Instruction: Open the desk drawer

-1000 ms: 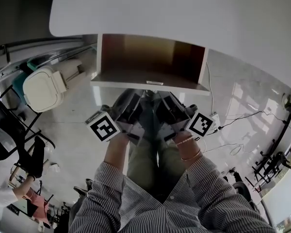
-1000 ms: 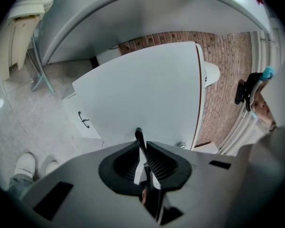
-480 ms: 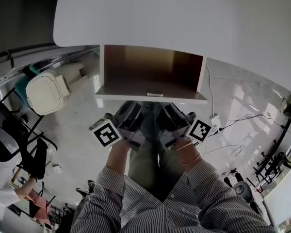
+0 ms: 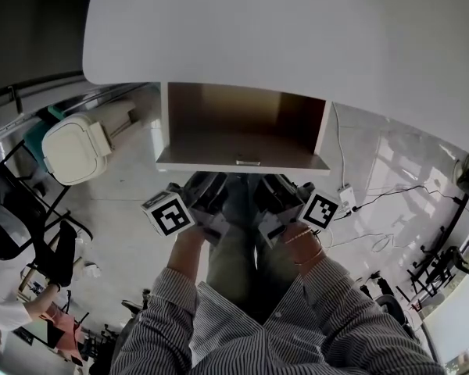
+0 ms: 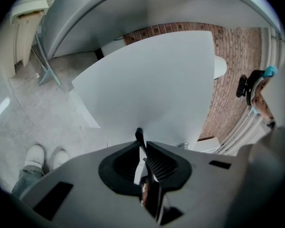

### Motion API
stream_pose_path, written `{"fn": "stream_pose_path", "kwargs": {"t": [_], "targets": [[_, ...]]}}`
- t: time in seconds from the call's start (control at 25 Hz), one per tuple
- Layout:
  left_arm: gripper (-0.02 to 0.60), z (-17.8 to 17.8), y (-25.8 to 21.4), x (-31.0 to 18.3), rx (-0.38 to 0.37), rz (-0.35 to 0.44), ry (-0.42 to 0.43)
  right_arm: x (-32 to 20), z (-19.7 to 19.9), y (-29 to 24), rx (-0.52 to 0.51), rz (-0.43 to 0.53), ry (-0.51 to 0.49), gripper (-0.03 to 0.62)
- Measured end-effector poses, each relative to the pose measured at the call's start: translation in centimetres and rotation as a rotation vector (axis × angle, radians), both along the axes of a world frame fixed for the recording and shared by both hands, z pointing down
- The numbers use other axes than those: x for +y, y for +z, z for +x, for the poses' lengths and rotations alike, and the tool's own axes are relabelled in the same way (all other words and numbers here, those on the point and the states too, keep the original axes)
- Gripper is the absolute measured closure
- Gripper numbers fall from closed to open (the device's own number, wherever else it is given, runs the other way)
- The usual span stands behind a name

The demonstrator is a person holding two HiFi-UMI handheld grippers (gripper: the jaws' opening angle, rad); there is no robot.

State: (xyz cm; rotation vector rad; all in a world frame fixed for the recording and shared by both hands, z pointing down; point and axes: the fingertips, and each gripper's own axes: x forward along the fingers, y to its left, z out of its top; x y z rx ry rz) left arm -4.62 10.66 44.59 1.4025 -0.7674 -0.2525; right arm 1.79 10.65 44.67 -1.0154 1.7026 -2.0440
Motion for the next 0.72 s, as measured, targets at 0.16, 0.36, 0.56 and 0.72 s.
{"fn": "stream_pose_path", "kwargs": {"t": [0.16, 0.36, 0.56, 0.72], "targets": [[0.531, 0.1, 0.8, 0.4, -0.027, -0.011, 0.0, 0.3, 0.1, 0.7, 0.013, -0.027, 0.027, 0.553], [0.531, -0.1, 2.3, 0.6, -0.037, -0.029, -0.024, 0.6, 0.1, 2.3, 0.034, -0.048, 0.042, 0.553], [0.531, 0.0, 3.2, 0.6, -0.08, -0.041, -0.032, 0.9, 0.1, 3.3, 0.059, -0.06, 0.025, 0.553], [0.531, -0.1, 3.9, 0.6, -0.084, -0.048, -0.044, 0.9, 0.0, 3.9, 0.078, -0.064, 0.031, 0.553]]}}
